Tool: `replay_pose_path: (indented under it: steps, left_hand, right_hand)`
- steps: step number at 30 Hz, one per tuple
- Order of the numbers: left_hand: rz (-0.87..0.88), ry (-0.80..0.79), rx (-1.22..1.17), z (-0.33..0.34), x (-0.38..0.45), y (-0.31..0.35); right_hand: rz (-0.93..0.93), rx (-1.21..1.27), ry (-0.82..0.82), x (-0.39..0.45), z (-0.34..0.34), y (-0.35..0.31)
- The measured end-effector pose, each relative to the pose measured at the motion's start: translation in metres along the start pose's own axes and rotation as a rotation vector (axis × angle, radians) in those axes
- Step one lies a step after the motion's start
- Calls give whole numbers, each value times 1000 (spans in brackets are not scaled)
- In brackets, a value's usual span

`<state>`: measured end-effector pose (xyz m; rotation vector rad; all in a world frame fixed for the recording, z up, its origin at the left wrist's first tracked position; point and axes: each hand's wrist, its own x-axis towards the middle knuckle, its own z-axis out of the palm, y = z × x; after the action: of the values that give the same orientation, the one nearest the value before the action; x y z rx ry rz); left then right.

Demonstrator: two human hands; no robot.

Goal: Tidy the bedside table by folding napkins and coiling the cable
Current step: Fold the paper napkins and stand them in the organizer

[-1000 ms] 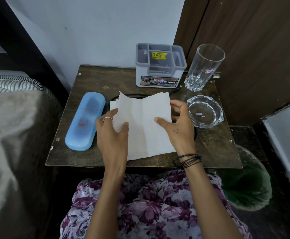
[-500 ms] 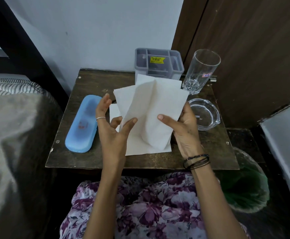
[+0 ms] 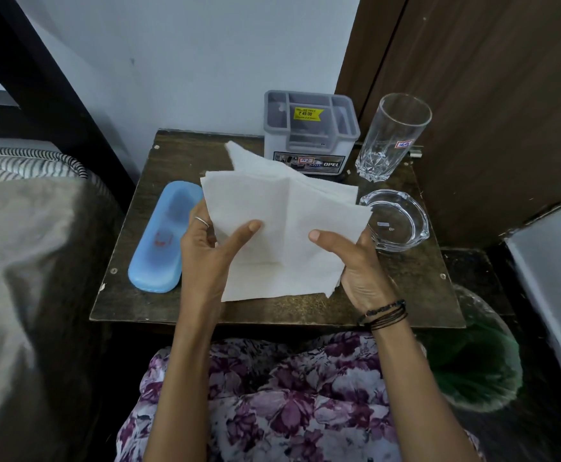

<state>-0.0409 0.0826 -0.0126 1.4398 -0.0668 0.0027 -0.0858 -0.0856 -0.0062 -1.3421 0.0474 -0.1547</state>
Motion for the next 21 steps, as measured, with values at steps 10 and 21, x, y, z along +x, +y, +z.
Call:
replay_pose_path:
  steps: [10,21]
  left_hand:
    - [116,79,29,8,-5,8]
    - [293,7,283,29,-16,2]
  right_hand:
    - [-1,3,151,5,6,-1]
    - [-161,-531,127,2,28,10]
